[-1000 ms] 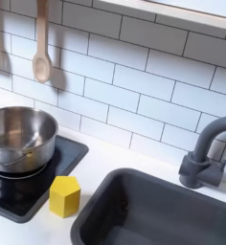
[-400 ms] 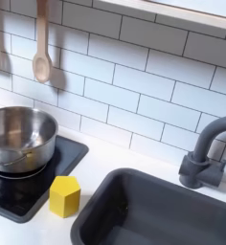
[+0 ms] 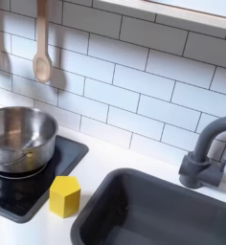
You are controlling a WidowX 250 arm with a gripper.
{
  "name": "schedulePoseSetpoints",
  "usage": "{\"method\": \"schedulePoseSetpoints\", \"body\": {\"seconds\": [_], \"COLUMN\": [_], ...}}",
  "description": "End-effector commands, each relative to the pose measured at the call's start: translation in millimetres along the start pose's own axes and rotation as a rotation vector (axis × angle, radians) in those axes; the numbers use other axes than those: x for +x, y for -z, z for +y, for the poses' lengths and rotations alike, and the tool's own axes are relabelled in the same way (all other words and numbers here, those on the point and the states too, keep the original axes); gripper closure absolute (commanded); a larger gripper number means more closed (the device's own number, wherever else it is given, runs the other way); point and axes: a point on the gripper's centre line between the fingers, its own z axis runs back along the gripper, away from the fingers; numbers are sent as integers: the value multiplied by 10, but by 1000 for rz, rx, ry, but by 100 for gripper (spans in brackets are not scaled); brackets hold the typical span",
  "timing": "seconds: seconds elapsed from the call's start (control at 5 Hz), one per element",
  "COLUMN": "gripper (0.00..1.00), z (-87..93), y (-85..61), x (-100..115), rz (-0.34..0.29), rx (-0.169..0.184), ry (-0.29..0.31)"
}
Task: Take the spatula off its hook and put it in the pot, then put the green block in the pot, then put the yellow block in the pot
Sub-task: 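Take the spatula off its hook and put it in the pot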
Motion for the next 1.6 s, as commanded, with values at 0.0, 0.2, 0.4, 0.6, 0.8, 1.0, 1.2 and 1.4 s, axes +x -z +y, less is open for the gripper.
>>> {"method": "schedulePoseSetpoints", "body": {"seconds": [0.0, 0.2, 0.4, 0.6, 0.8, 1.0, 1.2, 1.4], "gripper": [0, 0, 0, 0, 0, 0, 0, 0], "z": [-21, -2, 6, 4, 5, 48, -35, -43], "y": [39, 56, 63, 63, 63, 210, 358, 340], "x": [85, 196, 170, 169, 168, 229, 256, 311], "rz": [-40, -53, -51, -50, -50, -153, -180, -216], "rx": [-14, -12, -11, -12, -12, -45, -79, -87], "ry": [-18, -26, -18, -22, -21, 9, 18, 22]}}
